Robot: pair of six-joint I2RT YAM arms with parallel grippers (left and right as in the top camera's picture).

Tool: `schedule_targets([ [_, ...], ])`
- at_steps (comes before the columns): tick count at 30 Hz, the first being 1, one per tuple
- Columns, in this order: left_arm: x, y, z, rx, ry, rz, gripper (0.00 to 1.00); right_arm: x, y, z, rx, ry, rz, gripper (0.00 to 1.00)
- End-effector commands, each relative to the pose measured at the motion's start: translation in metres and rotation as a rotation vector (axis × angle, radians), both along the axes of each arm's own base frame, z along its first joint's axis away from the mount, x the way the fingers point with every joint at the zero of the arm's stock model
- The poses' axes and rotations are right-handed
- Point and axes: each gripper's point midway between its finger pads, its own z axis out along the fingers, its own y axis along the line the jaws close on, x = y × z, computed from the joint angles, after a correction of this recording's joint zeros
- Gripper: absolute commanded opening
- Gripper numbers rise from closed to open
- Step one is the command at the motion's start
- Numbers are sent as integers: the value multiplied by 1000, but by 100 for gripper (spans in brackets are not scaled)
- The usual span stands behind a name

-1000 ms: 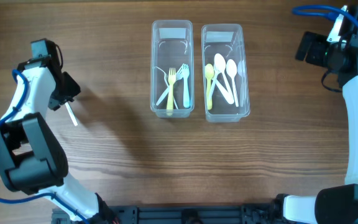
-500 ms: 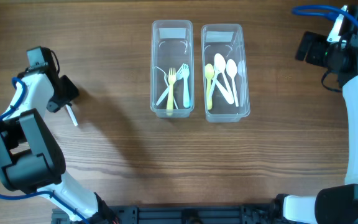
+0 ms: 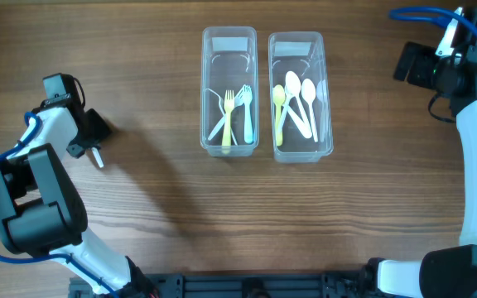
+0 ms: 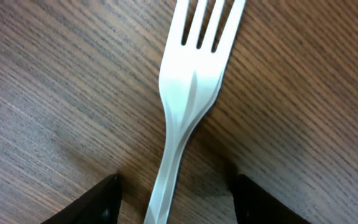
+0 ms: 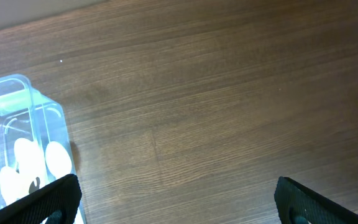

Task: Pack container
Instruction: 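Move the left gripper to the last white fork and grasp it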

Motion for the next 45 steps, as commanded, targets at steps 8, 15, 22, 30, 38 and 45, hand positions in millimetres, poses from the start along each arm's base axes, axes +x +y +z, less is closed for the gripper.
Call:
schedule_targets([
  [8, 1, -1, -9, -8, -1, -14, 47, 1, -3, -1, -14, 6, -5, 100],
  [15, 2, 0, -9, -7, -4, -14, 25, 0, -3, -1, -15, 5, -5, 100],
  [22, 1, -1, -9, -8, 0, -14, 4, 1, -3, -1, -14, 5, -5, 100],
  [30, 10, -8, 11, -46, -58, -27, 4, 1, -3, -1, -14, 6, -5, 100],
  [38, 42, -41, 124, -146, -342, -127, 4, 1, -3, -1, -14, 5, -5, 100],
  [45, 41, -107, 199, -141, -513, -303, 4, 1, -3, -1, -14, 6, -5, 100],
])
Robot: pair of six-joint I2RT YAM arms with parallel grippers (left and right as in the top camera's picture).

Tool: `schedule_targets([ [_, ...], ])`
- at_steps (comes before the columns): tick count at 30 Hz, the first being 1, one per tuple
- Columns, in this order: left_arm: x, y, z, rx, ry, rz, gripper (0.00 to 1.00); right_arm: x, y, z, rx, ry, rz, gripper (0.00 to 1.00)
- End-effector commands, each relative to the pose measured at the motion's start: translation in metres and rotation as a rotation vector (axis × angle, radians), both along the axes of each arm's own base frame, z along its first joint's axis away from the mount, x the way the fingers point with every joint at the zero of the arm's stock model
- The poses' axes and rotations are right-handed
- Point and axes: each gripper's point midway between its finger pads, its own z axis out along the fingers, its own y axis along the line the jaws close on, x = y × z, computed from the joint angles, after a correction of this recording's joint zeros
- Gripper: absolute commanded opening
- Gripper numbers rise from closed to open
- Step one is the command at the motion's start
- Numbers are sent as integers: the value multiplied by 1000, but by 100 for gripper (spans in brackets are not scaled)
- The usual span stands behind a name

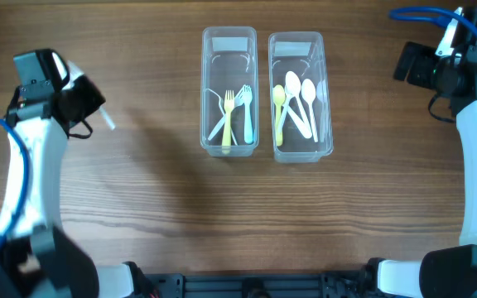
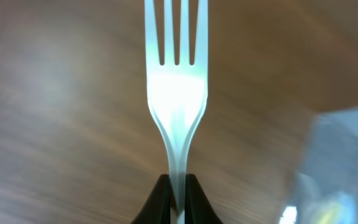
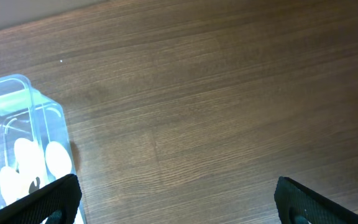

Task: Pack container
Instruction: 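Move the left gripper to the last white fork and grasp it, then carry the white fork into the left container and release it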

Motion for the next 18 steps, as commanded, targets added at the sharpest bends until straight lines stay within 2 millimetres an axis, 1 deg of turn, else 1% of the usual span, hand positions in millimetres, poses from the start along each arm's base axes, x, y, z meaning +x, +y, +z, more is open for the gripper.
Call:
schedule_targets([
  [1, 0, -65, 45, -26, -116, -169, 4, 0, -3, -1, -14, 5, -5, 100],
  [4, -1, -116, 63, -26, -172, -297, 4, 1, -3, -1, -14, 5, -5, 100],
  [5, -2, -127, 65, -30, -181, -323, 4, 1, -3, -1, -14, 6, -5, 100],
  [6, -3, -145, 66, -40, -188, -353, 4, 1, -3, -1, -14, 6, -5, 100],
  [7, -4, -155, 67, -42, -191, -366, 4, 1, -3, -1, -14, 5, -5, 100],
  [9, -5, -180, 66, -33, -196, -402, 4, 1, -3, -1, -14, 5, -5, 100],
  [10, -6, -189, 66, -29, -200, -420, 4, 1, -3, -1, -14, 5, -5, 100],
  [13, -9, -224, 63, -25, -209, -498, 4, 0, -3, -1, -14, 5, -5, 100],
  [18, -9, -260, 46, -11, -197, -543, 4, 1, -3, -1, -14, 5, -5, 100],
])
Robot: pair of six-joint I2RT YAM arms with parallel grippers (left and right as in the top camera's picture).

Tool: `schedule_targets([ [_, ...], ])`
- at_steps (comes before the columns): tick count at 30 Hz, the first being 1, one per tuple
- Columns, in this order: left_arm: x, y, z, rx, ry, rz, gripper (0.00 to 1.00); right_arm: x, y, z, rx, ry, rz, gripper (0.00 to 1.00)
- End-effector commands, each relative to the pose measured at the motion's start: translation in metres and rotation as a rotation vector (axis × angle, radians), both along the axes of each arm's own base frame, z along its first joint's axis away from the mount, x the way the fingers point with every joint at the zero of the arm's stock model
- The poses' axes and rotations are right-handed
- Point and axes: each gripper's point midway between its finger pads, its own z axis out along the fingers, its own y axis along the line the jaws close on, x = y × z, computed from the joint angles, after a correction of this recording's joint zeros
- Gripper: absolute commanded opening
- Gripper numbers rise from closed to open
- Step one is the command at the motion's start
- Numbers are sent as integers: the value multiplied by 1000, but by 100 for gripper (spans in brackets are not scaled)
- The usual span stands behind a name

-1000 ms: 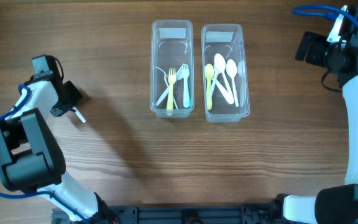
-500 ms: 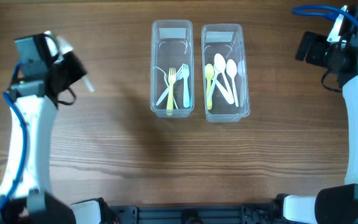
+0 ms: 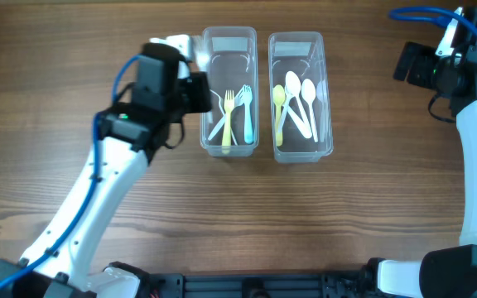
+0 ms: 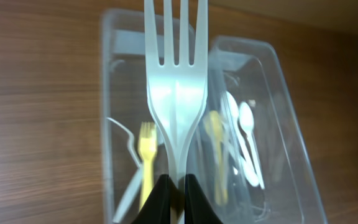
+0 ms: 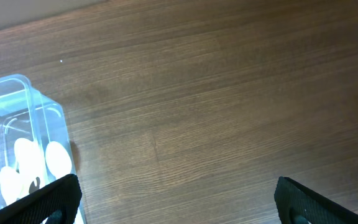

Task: Pack container
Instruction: 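Carry the white fork into the left container and release it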

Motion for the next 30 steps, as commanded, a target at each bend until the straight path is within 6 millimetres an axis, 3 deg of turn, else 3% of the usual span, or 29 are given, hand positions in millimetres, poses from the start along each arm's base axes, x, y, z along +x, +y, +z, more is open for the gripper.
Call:
schedule_targets([
  [1, 6, -23, -17, 25, 14, 2, 4, 1, -3, -1, -14, 6, -5, 100],
  [8, 25, -42, -57, 30, 50, -5, 7, 1, -3, -1, -14, 5, -5, 100],
  [15, 35, -41, -99, 82, 108, 15, 13, 1, -3, -1, -14, 6, -5, 100],
  [21, 38, -39, -99, 92, 99, 28, 16, 0, -3, -1, -14, 5, -5, 100],
  [22, 38, -38, -99, 96, 98, 33, 21, 1, -3, -1, -14, 6, -5, 100],
  [24, 38, -38, -99, 97, 96, 30, 50, 1, -3, -1, -14, 5, -5, 100],
  [27, 42, -39, -91, 86, 72, 31, 57, 1, -3, -1, -14, 6, -5, 100],
  [30, 48, -34, -63, 92, 12, 17, 62, 0, -3, -1, -14, 5, -5, 100],
])
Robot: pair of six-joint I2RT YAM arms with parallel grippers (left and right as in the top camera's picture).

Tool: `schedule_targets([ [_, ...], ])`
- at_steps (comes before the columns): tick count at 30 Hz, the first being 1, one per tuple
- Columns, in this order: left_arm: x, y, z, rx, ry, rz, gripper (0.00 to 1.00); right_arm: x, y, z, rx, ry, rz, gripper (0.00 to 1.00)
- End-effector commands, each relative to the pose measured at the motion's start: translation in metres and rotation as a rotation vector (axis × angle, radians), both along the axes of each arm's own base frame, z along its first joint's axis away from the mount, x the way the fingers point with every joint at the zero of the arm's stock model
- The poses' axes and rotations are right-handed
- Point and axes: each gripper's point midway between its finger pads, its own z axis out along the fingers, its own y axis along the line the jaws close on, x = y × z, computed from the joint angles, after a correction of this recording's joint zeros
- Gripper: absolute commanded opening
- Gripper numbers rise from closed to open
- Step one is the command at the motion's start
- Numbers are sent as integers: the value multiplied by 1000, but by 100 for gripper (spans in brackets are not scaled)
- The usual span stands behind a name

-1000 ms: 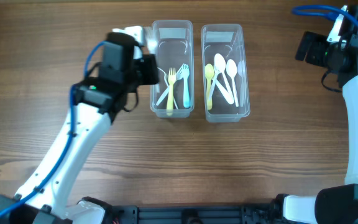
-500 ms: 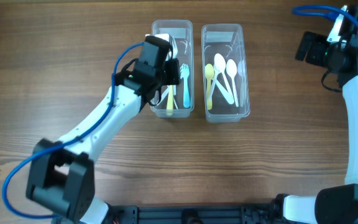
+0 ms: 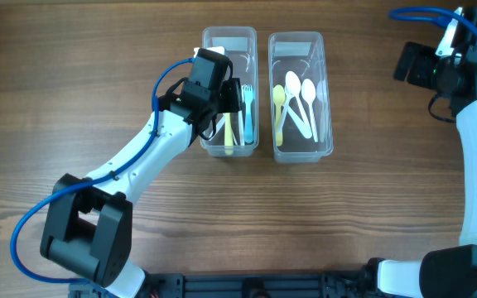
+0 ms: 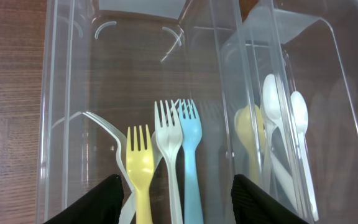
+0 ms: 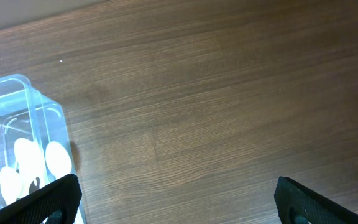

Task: Pack container
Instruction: 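Carry the white fork into the left container and release it, then withdraw the left gripper to the left side of the table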

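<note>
Two clear plastic containers stand side by side: the left one [image 3: 229,39] holds forks, the right one [image 3: 296,41] holds spoons [image 3: 298,97]. In the left wrist view a yellow fork [image 4: 140,168], a white fork [image 4: 168,140] and a blue fork [image 4: 189,134] lie in the left container [image 4: 61,93], with another white one angled under them. My left gripper [image 4: 176,208] hangs open just above these forks, holding nothing. My right gripper [image 5: 178,199] is open over bare wood at the far right.
The wooden table [image 3: 139,215] bears both containers. The right arm stands along the right edge. In the right wrist view a corner of the spoon container [image 5: 23,137] shows at the left.
My left gripper was shut on a white fork beside the left container. It is now open over that container, and the white fork lies inside among the others.
My left gripper stood open around a white fork on the table at the far left. Then it was shut on the fork, lifted. Then it held the fork near the left container. Now the fork lies in that container. The right arm never moved.
</note>
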Motion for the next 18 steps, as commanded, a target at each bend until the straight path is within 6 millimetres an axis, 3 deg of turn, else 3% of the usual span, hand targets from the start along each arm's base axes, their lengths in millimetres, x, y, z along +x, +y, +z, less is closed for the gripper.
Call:
schedule_targets([
  [1, 13, 11, 51, 9, -114, -2, 63, 1, -3, -1, -14, 5, -5, 100],
  [4, 17, 43, 90, 36, -189, 93, 84, 1, -3, -1, -14, 5, -5, 100],
  [8, 13, 96, 121, 96, -243, 189, 94, 0, -3, -1, -14, 5, -5, 100],
  [12, 6, 151, 132, 116, -230, 303, 100, 1, -3, -1, -14, 6, -5, 100],
  [18, 5, 191, 130, 132, -206, 391, 100, 1, -3, -1, -14, 6, -5, 100],
])
